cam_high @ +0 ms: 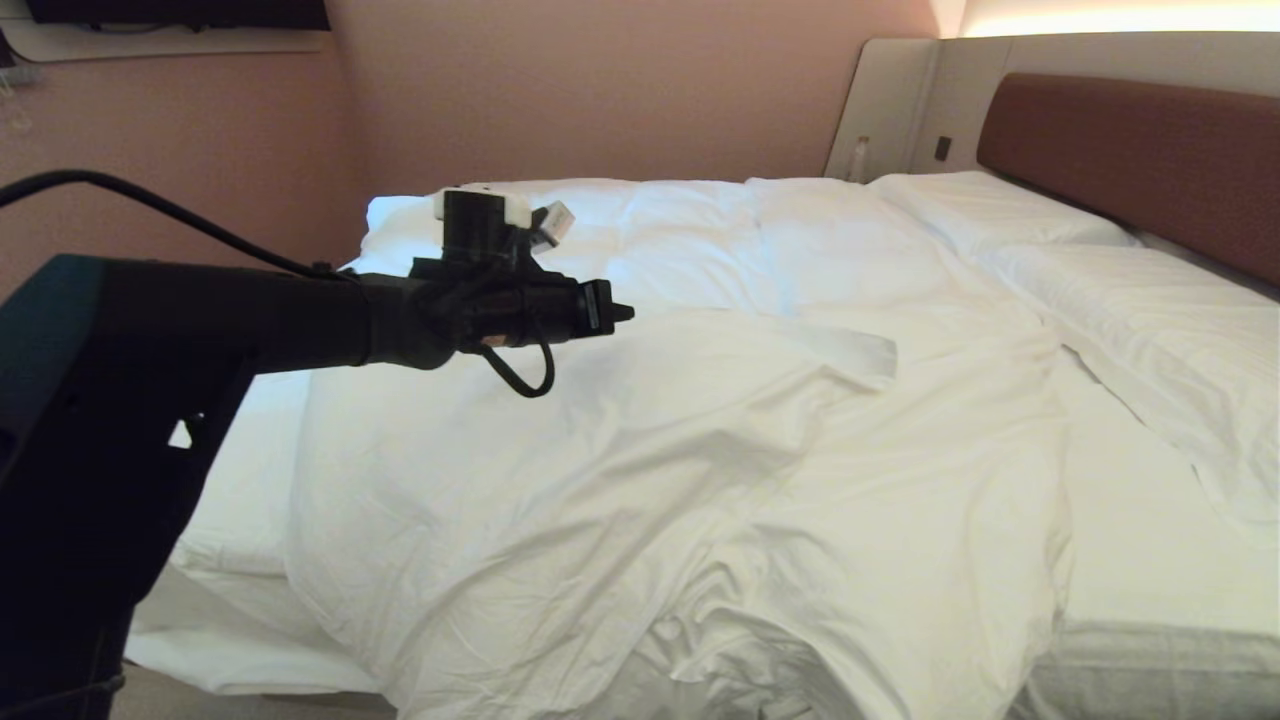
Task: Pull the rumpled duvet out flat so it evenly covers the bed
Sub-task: Hold the folded corner of the quilt
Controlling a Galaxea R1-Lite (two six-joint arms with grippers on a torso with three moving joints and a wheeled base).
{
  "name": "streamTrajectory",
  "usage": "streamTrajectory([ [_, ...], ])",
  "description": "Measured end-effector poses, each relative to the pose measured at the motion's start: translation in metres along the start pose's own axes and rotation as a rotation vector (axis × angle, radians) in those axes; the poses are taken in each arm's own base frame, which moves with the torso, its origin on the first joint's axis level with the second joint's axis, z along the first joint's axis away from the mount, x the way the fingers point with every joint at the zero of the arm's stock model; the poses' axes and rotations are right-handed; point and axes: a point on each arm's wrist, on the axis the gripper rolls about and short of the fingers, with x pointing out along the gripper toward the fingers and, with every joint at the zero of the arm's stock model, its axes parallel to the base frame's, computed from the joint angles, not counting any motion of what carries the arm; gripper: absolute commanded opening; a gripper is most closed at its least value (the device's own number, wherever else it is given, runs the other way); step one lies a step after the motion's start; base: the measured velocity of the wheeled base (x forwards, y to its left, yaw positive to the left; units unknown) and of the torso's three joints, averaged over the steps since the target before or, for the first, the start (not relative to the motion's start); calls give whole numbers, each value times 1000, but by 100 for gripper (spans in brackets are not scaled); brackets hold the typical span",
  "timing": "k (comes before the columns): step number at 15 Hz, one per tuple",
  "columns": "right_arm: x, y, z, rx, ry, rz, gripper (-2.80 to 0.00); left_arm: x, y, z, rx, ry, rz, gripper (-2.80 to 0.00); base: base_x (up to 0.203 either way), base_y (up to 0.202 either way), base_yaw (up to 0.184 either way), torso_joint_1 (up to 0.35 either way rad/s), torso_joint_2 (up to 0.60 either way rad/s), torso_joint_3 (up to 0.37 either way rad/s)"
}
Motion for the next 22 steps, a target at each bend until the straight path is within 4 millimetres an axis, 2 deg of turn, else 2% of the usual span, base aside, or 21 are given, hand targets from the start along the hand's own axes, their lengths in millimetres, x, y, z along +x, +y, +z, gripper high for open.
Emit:
streamTrajectory([
  [3,0,0,0,0,0,0,-280,12,-3,-10,-5,31,-10,-280,0,0,0,0,0,0],
  [4,0,0,0,0,0,0,-280,15,-5,-13,-5,39,-14,0,0,0,0,0,0,0],
  [9,0,0,0,0,0,0,-280,23,-8,-21,61,48,26,0,0,0,0,0,0,0],
  [14,0,0,0,0,0,0,-280,47,-17,-42,207,66,163,0,0,0,0,0,0,0],
  [16,0,0,0,1,0,0,-280,55,-21,-47,226,75,157,0,0,0,0,0,0,0],
  [18,0,0,0,0,0,0,-280,64,-20,-52,253,78,150,0,0,0,0,0,0,0],
  [22,0,0,0,0,0,0,-280,81,-10,-73,272,122,149,0,0,0,0,0,0,0],
])
